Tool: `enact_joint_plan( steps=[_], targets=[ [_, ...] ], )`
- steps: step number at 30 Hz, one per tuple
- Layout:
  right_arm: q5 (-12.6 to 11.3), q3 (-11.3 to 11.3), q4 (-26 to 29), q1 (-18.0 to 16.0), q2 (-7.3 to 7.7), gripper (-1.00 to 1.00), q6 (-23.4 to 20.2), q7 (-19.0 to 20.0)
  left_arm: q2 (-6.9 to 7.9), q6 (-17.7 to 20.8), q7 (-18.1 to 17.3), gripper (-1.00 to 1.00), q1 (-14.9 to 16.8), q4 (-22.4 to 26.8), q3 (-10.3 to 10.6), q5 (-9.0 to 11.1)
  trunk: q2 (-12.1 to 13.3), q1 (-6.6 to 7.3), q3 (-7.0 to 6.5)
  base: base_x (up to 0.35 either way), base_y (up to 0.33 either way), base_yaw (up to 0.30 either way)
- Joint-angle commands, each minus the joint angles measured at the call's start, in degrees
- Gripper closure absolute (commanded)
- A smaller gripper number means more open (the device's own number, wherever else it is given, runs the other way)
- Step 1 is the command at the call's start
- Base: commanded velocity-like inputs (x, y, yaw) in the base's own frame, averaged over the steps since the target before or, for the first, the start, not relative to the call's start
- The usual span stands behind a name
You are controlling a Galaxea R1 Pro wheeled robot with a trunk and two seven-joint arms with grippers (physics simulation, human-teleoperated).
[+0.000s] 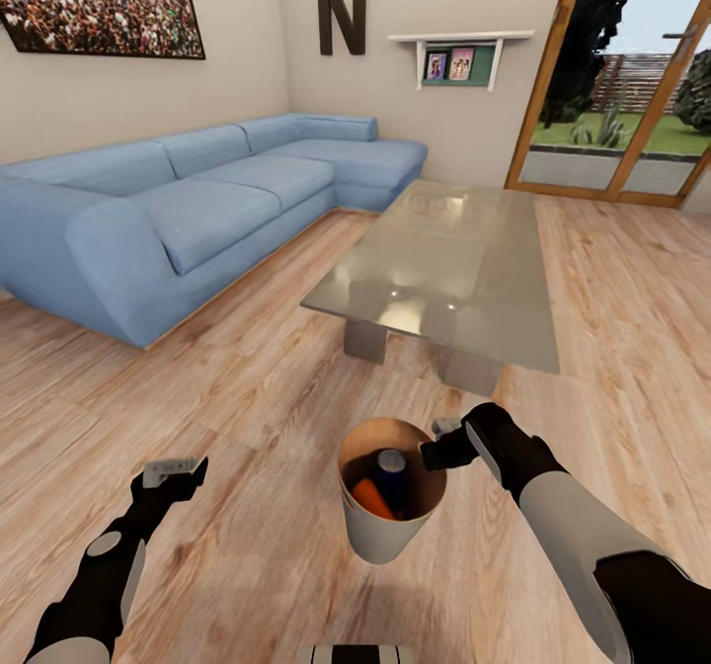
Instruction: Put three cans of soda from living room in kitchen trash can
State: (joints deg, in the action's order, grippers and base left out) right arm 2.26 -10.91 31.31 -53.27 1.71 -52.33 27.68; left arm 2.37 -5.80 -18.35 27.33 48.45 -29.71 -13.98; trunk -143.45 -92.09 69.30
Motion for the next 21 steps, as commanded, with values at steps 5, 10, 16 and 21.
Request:
enact_joint_plan(
  steps=[5,10,16,21],
  targets=[
    [-1.2,0.13,0.0,0.0,0.07,1.0,-0.32,-0.26,0.0,0.0,0.05,-1.0,0.0,-0.28,0.0,0.0,0.0,0.0,-0.42,0.0,0.0,0.0],
    [-1.18,0.11,0.0,0.01,0.69,1.0,-0.34,-0.26,0.0,0.0,0.07,-1.0,0.0,-0.36,0.0,0.0,0.0,0.0,-0.54,0.0,0.0,0.0],
    [-1.33,0.1,-0.02,0.01,1.99,1.0,-0.32,-0.26,0.03,0.0,0.1,-1.0,0.0,-0.51,0.0,-0.04,-0.06,-0.1,0.33,0.0,0.0,0.0],
    [-1.37,0.1,-0.03,0.01,2.21,1.0,-0.32,-0.26,0.0,0.0,0.15,-1.0,0.0,-0.61,0.0,-0.04,-0.12,-0.23,1.44,0.0,0.0,0.0]
  ],
)
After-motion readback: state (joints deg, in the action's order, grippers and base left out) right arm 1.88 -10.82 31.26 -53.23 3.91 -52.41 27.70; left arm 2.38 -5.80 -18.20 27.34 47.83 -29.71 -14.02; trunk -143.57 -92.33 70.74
